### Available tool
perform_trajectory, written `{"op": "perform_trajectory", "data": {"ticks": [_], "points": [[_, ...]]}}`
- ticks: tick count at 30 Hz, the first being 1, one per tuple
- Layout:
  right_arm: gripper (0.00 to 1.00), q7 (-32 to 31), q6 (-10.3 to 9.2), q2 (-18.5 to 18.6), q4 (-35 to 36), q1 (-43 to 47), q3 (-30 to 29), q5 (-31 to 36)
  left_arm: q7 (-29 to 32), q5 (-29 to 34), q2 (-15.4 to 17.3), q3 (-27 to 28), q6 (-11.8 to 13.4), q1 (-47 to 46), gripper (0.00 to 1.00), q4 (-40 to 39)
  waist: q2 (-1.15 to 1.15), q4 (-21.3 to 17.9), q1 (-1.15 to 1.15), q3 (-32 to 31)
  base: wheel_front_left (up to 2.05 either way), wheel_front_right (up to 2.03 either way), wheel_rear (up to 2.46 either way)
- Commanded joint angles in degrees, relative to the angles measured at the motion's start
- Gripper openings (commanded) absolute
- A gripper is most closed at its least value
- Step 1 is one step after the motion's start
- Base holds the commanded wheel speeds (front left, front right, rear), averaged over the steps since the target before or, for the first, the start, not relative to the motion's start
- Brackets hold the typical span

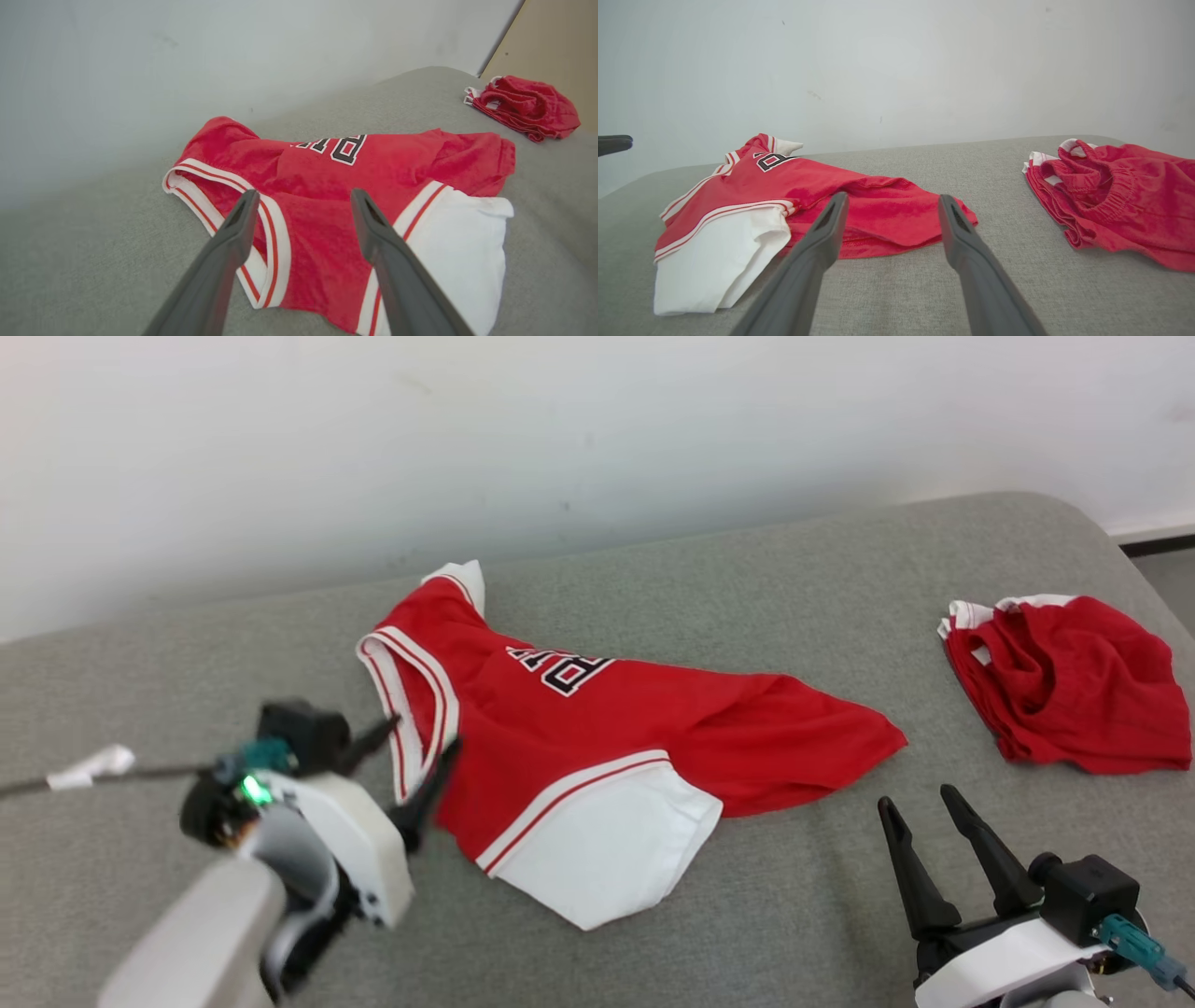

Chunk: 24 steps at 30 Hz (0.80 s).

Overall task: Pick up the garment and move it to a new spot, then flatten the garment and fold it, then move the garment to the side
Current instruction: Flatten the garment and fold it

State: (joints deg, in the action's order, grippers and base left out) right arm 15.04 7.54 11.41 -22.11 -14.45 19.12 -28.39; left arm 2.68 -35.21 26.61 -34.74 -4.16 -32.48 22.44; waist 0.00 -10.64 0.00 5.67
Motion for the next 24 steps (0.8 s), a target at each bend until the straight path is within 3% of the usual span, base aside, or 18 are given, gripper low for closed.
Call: {"op": "perform_trajectory", "data": {"ticks": [1,10,18,24], "points": [[1.00,0.1,-0.12,0.3,0.1,1.1,-0.2,-0.2,0.3,-0.8,-0.2,-0.1,0.4,1.6,1.00,-0.9,0.00,0.8,0.00,-0.8,0.00,0.00,0.00],[1.00,0.1,-0.12,0.3,1.0,1.9,0.1,0.4,0.0,-3.6,-2.3,-1.6,7.9,17.4,1.00,-15.9,0.00,2.2,0.00,-1.0,0.00,0.00,0.00],[1.00,-1.2,-0.12,1.3,2.6,0.8,4.1,0.8,-7.8,-0.2,-5.5,-0.9,13.0,20.1,1.00,-16.4,0.00,4.8,0.00,-0.9,0.00,0.00,0.00],[1.00,-3.2,-0.12,1.2,3.5,-0.5,12.0,1.4,-14.1,0.8,-8.0,0.9,15.6,20.8,1.00,-14.5,0.00,7.9,0.00,-1.4,0.00,0.00,0.00]]}}
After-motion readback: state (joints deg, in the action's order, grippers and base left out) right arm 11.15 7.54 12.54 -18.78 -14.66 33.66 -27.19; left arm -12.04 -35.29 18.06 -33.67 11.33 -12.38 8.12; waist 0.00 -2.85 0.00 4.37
